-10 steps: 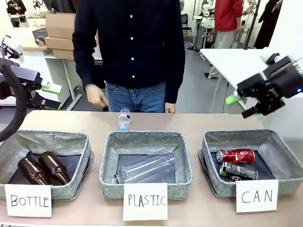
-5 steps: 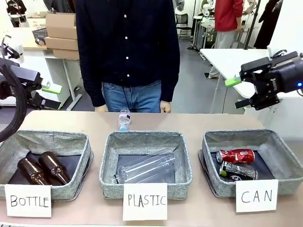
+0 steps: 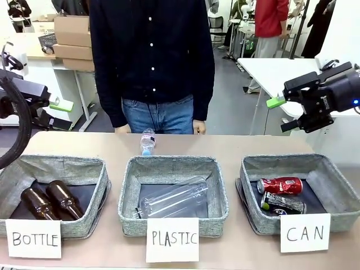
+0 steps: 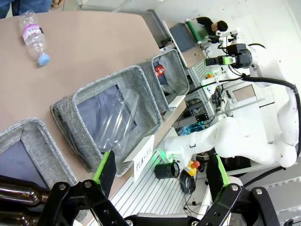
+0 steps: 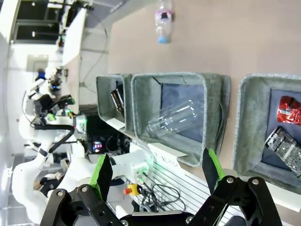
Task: Sort the can waste into the basket.
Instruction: Pick up the can waste from the table and place it in the right Fabric basket.
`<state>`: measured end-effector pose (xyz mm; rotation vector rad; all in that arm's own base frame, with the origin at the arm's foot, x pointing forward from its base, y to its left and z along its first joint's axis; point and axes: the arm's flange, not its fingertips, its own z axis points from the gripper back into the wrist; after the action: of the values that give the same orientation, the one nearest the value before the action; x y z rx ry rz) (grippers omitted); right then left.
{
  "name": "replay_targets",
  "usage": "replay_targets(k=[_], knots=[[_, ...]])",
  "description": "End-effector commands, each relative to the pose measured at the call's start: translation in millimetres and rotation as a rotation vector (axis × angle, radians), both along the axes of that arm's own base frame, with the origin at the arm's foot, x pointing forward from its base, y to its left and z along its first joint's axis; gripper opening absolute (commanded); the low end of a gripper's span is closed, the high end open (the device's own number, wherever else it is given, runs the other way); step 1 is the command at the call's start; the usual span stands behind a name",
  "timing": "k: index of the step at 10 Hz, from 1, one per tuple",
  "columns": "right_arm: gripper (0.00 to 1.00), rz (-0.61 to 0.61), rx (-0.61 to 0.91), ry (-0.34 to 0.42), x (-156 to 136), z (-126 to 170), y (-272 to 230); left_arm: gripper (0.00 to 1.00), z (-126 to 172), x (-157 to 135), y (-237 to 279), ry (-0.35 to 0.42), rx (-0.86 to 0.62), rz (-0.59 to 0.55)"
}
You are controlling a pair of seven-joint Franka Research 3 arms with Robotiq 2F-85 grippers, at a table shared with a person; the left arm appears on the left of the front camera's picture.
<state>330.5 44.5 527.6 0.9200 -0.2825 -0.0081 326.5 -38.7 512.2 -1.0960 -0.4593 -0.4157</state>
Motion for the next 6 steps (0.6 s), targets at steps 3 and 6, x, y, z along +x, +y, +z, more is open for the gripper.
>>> replay_targets(k=[3, 6], knots=[[1.00, 0.021, -0.004, -0.022, 1.0, 1.8, -3.3, 1.00, 0.2, 0.2, 0.7, -0.007, -0.008, 0.000], [1.00, 0.021, -0.004, -0.022, 1.0, 1.8, -3.3, 1.00, 0.2, 0.2, 0.7, -0.007, -0.008, 0.000]])
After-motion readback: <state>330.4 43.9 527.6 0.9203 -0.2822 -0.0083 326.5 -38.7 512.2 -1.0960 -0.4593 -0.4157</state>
